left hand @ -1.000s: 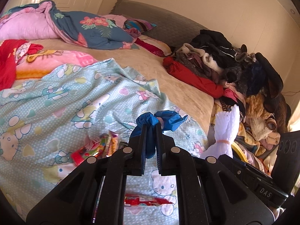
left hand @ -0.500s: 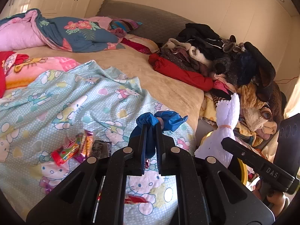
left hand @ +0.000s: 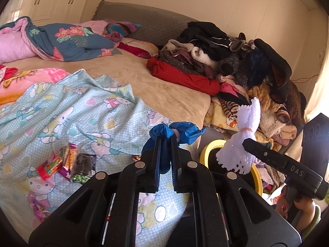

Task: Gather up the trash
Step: 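Lift the foam net and blue ribbon and carry both toward the yellow-rimmed bin, then open the right gripper over the bin while the left opens to drop the ribbon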

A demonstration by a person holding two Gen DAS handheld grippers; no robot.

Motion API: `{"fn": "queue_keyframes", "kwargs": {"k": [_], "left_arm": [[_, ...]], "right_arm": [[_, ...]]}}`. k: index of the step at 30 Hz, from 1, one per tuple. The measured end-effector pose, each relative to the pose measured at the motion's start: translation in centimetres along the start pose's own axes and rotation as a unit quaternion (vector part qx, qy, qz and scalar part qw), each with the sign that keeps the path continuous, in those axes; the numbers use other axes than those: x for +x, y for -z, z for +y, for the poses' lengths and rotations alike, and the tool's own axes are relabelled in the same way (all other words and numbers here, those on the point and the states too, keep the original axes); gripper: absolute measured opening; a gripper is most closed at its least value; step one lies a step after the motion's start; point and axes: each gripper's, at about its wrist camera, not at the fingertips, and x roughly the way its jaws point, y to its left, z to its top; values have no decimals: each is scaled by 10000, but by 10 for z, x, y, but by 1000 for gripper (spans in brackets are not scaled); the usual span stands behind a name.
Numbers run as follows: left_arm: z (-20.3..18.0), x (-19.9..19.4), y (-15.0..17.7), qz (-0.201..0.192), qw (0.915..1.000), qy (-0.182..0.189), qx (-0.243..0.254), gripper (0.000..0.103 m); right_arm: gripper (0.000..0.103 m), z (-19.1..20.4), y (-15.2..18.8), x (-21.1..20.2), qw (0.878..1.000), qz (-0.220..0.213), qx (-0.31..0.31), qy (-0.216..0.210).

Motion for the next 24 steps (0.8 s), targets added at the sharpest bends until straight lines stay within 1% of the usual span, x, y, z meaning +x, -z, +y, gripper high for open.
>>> {"fn": "queue_keyframes", "kwargs": {"k": [14,24], "left_arm": [[-43,13,9,69,9994,291,162,5],[-69,27,21,257,9978,469,379,5]], "right_arm": [[32,-43,-5,-30,9993,-105,272,255],[32,-83,-8,-43,9965,-163,640,510]]}}
